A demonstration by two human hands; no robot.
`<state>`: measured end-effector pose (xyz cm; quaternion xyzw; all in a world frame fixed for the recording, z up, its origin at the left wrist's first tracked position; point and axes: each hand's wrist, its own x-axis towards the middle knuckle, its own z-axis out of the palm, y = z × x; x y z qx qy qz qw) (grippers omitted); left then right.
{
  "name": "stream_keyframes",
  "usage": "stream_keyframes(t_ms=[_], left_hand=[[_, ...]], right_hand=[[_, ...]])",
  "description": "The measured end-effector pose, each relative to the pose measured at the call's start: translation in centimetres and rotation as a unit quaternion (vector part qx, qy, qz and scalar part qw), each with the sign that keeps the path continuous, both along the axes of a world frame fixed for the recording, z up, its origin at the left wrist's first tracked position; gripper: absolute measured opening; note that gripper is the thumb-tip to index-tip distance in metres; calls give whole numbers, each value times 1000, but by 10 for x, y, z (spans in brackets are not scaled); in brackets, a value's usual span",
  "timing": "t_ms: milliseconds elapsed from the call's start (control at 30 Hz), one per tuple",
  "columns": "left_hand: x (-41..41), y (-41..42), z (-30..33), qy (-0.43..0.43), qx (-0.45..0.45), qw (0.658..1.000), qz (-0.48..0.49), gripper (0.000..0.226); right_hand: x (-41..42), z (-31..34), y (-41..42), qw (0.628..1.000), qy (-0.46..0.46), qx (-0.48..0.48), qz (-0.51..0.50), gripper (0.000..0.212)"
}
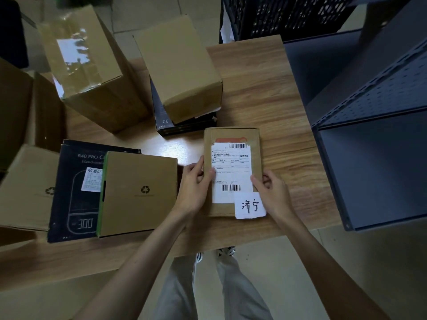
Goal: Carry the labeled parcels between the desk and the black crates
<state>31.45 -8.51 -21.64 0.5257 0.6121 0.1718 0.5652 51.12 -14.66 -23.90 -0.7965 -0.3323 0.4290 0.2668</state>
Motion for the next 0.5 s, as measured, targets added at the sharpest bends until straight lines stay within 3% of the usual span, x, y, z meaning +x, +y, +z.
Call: stream_keyframes(t_ms=[167,333,500], left_hand=[[-1,-1,-16,74,23,997,-4,47],[5,-11,-1,45,36,998,7,36],[13,-8,41,-13,71,997,0,37]], right_hand=[[0,-9,-4,1000,-11,10,-13,40],[1,-1,-6,999,-6,33,-28,41],[11,49,2,994,-2,99,-43,44]])
